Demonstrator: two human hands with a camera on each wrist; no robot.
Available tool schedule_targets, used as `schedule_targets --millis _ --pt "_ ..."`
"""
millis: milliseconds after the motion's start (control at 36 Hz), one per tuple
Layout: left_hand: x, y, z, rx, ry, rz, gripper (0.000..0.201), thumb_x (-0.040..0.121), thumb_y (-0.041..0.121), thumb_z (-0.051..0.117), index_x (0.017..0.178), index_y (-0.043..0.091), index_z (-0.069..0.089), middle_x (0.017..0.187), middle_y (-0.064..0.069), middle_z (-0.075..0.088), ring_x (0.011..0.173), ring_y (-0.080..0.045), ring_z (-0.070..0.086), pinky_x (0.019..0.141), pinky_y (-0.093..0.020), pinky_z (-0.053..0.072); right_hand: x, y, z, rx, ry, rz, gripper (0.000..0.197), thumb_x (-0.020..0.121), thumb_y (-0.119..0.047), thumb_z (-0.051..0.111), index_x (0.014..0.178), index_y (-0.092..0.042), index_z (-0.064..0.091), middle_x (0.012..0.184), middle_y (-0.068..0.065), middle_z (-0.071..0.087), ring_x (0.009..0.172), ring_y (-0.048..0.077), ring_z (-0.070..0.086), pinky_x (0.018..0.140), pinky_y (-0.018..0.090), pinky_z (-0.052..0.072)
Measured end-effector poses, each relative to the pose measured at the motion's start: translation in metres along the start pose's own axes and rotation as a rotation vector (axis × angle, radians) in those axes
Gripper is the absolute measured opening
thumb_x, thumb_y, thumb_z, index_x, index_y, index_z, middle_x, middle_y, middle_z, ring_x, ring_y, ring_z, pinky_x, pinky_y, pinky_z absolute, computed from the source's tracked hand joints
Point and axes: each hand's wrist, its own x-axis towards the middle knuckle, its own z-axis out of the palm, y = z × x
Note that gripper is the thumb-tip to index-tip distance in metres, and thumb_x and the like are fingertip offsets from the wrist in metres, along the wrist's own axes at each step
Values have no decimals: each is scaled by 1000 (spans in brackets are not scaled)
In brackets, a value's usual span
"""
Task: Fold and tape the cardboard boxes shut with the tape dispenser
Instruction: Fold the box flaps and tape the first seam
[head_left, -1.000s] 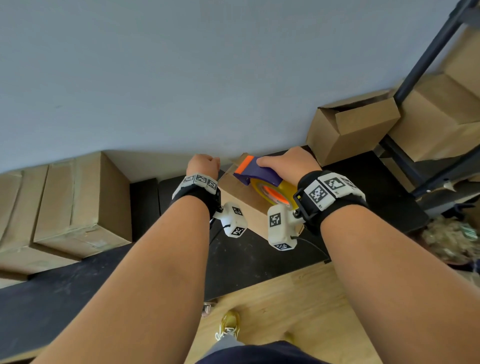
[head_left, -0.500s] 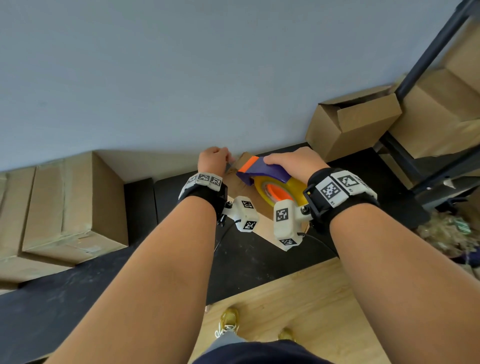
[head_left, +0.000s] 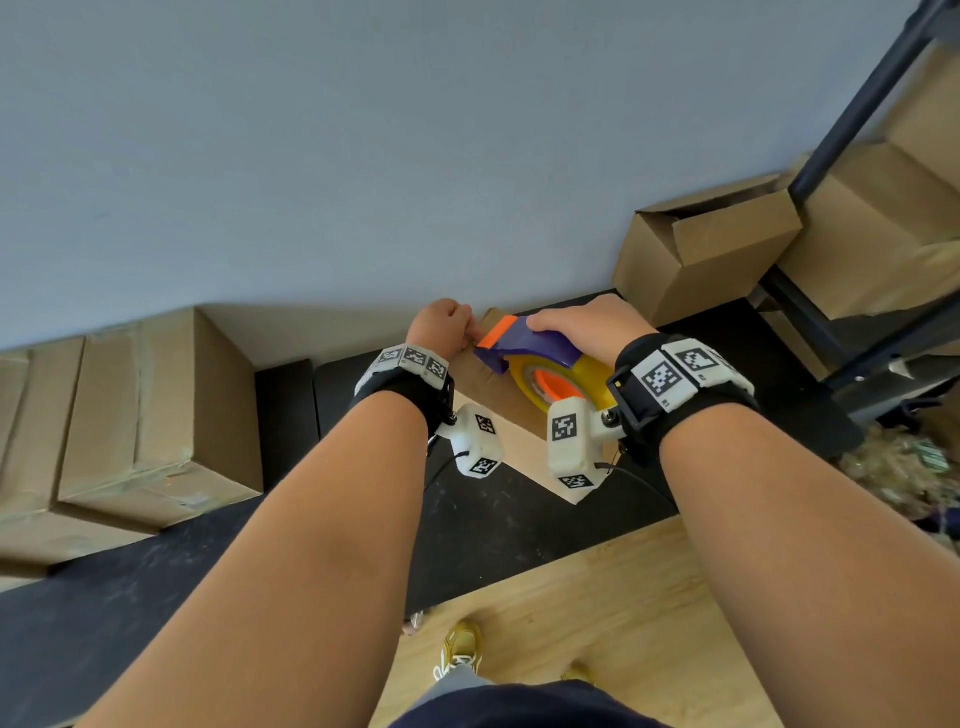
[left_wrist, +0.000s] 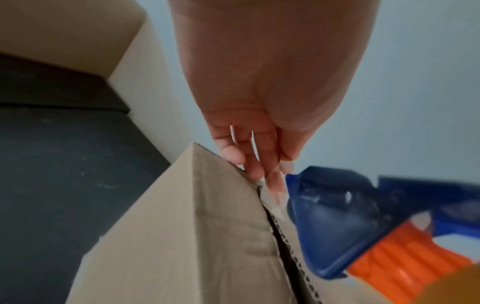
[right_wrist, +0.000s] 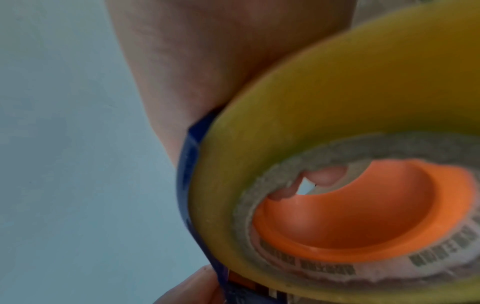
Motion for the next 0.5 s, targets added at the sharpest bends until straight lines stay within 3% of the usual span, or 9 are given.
schedule_targets --millis 83,167,250,389,500 --pt "2 0 1 57 -20 36 25 95 15 44 72 8 52 94 -24 64 86 -34 60 76 -38 46 0 -3 -2 18 2 12 30 85 -39 69 98 -12 68 102 4 69 96 23 63 92 38 49" --pt "4 -2 2 74 -13 42 34 94 12 45 60 12 43 82 -20 59 79 -33 57 70 -36 42 -1 -8 -7 49 32 40 40 80 -44 72 105 -13 68 108 6 69 98 24 64 95 41 51" --pt "3 -2 2 44 19 19 35 94 14 46 59 13 41 72 -13 55 72 -26 50 65 -31 35 2 -9 -11 50 64 45 49 75 -50 73 110 -17 66 109 3 68 97 22 64 94 41 51" --pt "3 -5 3 -36 58 2 34 93 15 45 60 14 47 69 -9 61 64 -24 54 68 -32 44 8 -6 -7 -24 41 34 55 68 -56 72 109 -21 65 108 1 68 91 20 64 89 39 53" --pt "3 -7 0 -178 87 -44 32 95 14 42 64 13 49 69 -2 65 49 -11 55 56 -24 43 7 -3 -3 -14 11 55 38 78 -46 73 101 -15 67 104 4 69 94 22 64 89 38 51"
